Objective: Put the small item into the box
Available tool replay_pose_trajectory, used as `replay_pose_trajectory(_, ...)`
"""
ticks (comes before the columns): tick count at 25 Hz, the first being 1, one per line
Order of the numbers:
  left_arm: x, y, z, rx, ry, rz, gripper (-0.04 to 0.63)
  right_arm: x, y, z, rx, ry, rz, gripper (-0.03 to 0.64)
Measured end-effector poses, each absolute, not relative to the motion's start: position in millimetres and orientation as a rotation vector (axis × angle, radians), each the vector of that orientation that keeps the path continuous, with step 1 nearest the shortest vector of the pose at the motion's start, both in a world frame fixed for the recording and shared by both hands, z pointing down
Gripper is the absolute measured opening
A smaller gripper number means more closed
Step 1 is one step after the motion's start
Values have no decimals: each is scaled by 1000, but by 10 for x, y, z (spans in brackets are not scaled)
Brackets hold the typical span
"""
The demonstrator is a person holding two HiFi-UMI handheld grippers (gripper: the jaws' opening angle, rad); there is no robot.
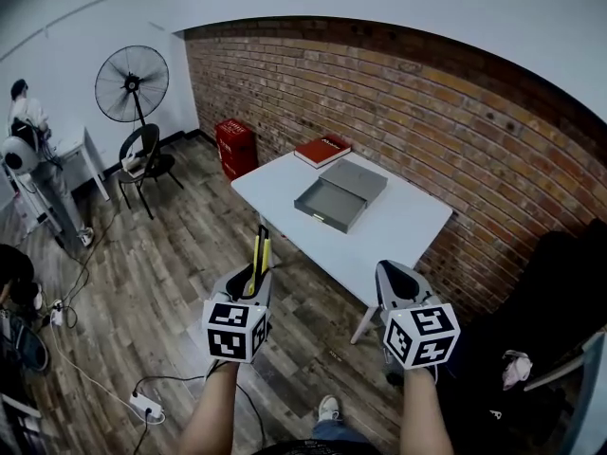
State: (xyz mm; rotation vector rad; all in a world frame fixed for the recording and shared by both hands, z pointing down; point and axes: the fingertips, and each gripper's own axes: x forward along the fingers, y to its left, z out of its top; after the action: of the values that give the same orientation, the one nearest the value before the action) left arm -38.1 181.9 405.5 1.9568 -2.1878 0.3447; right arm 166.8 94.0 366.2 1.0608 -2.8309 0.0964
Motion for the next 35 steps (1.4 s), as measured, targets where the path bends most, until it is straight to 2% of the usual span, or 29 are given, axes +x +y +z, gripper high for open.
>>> replay_pose_trajectory(13, -342, 684, 3965, 1929, -2193, 358, 129, 1613, -190, 3623, 994, -2856, 134, 21)
replay_pose_trajectory(24, -322, 266, 3985, 1921, -2194, 377, 129, 1556, -571, 3704, 955, -2861, 155, 21)
replay_pose_trajectory(35, -603, -68, 4050, 1921, -2203, 373, 129, 1287, -919, 3755, 954, -2867, 143, 21)
